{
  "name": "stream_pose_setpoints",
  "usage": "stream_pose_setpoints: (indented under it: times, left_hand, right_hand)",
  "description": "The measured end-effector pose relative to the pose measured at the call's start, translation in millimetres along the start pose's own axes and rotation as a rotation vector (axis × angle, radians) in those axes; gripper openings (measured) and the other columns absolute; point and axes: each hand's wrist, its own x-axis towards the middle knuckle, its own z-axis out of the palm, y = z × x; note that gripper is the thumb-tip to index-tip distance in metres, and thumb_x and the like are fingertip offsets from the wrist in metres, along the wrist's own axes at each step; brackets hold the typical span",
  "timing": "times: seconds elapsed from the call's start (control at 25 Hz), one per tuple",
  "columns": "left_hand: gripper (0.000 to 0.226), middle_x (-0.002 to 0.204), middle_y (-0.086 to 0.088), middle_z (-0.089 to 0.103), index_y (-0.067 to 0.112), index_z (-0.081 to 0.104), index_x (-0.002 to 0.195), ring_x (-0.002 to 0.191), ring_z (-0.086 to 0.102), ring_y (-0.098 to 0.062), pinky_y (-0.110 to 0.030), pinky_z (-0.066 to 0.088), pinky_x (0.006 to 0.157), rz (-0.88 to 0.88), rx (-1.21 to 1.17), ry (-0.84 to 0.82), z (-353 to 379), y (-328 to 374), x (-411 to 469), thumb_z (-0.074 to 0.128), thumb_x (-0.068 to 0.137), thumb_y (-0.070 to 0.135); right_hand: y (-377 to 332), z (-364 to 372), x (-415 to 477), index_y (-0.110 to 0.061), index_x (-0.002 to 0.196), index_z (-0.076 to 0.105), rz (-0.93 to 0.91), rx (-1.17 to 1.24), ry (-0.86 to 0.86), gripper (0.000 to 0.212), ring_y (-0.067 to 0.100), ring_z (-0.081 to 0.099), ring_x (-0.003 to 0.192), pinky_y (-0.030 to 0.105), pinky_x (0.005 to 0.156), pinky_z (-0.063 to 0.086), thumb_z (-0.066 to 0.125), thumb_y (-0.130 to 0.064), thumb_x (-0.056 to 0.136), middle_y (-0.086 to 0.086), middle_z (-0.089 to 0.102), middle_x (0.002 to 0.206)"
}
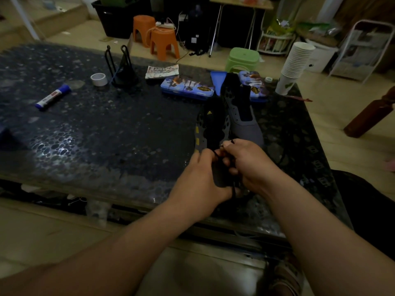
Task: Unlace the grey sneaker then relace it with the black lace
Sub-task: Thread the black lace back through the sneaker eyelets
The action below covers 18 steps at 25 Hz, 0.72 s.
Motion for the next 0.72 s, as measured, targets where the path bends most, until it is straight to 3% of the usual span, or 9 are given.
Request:
stream_pose_setpoints:
  times: [0.16, 0.28, 0.44, 0.52, 0.56, 0.64, 0.68, 0.72]
  left_hand:
    - [0.071, 0.117, 0.003, 0.036, 0.03, 0.036, 0.119, 0.107, 0.05, -0.023, -0.043, 0.052, 0.086, 0.082, 0.193, 0.081, 12.6, -1.5, -5.4, 0.082, 0.071, 0.054]
    - [0.073, 0.115, 0.005, 0.034, 0.028, 0.035, 0.12, 0.106, 0.05, -0.022, -0.043, 0.051, 0.09, 0.106, 0.186, 0.059, 3.8, -13.4, 0.3, 0.083, 0.069, 0.05]
    - [0.073, 0.115, 0.01, 0.037, 0.029, 0.038, 0.124, 0.107, 0.049, -0.015, -0.032, 0.047, 0.089, 0.118, 0.163, -0.018, -3.8, -19.1, -0.7, 0.085, 0.072, 0.052]
    - [0.057, 0.111, 0.011, 0.04, 0.029, 0.041, 0.119, 0.099, 0.049, -0.01, -0.025, 0.042, 0.08, 0.08, 0.083, -0.025, -7.0, -21.0, 1.4, 0.08, 0.081, 0.045]
    - [0.044, 0.108, 0.009, 0.044, 0.028, 0.043, 0.115, 0.094, 0.05, -0.01, -0.025, 0.04, 0.076, 0.046, 0.011, 0.004, -9.1, -22.3, 3.9, 0.075, 0.087, 0.038]
    - [0.03, 0.103, 0.005, 0.049, 0.025, 0.044, 0.108, 0.088, 0.053, -0.012, -0.027, 0.042, 0.072, -0.032, -0.095, 0.083, -11.5, -25.7, 9.4, 0.069, 0.093, 0.033]
    - [0.034, 0.102, 0.005, 0.049, 0.024, 0.043, 0.107, 0.087, 0.053, -0.011, -0.027, 0.043, 0.07, -0.048, -0.093, 0.112, -11.0, -26.4, 11.2, 0.07, 0.092, 0.037]
    - [0.041, 0.103, 0.006, 0.047, 0.025, 0.041, 0.108, 0.086, 0.053, -0.008, -0.025, 0.043, 0.068, -0.056, -0.071, 0.126, -9.4, -26.6, 12.3, 0.073, 0.09, 0.041]
  right_hand:
    - [-1.1, -3.2, -6.1, -0.009, 0.093, 0.058, -0.039, -0.16, 0.034, 0.029, 0.002, 0.043, 0.042, 0.02, 0.042, 0.034, 0.043, -0.025, 0.111, -0.015, 0.057, 0.05]
    - [-1.4, -7.6, -3.1, -0.004, 0.095, 0.061, -0.048, -0.235, 0.113, 0.035, 0.008, 0.045, 0.046, 0.025, 0.045, 0.034, 0.04, -0.026, 0.112, -0.002, 0.06, 0.061]
    - [-14.9, -20.0, -1.1, -0.011, 0.096, 0.049, -0.046, 0.401, 0.13, 0.019, 0.009, 0.039, 0.047, 0.019, 0.038, 0.022, 0.037, -0.012, 0.109, 0.012, 0.068, 0.085]
    - [-16.8, -25.7, -5.7, -0.016, 0.09, 0.047, -0.04, 0.44, 0.048, 0.021, 0.009, 0.036, 0.044, 0.02, 0.038, 0.02, 0.038, -0.013, 0.109, 0.007, 0.06, 0.076]
    - [-14.9, -25.8, -7.1, -0.017, 0.086, 0.047, -0.066, 0.221, 0.039, 0.023, 0.009, 0.037, 0.045, 0.022, 0.04, 0.023, 0.041, -0.016, 0.109, 0.004, 0.054, 0.073]
    - [-6.7, -23.5, -7.3, -0.016, 0.089, 0.054, -0.215, -0.512, 0.073, 0.022, 0.011, 0.05, 0.057, 0.028, 0.05, 0.035, 0.049, -0.027, 0.107, -0.002, 0.057, 0.076]
    - [-2.4, -21.5, -5.5, -0.018, 0.092, 0.057, -0.296, -0.76, 0.067, 0.019, 0.012, 0.056, 0.066, 0.031, 0.056, 0.04, 0.054, -0.03, 0.105, -0.004, 0.06, 0.08]
    - [-1.5, -19.3, -4.7, -0.019, 0.092, 0.057, -0.34, -0.862, 0.045, 0.015, 0.013, 0.058, 0.072, 0.032, 0.061, 0.043, 0.058, -0.03, 0.103, -0.005, 0.061, 0.081]
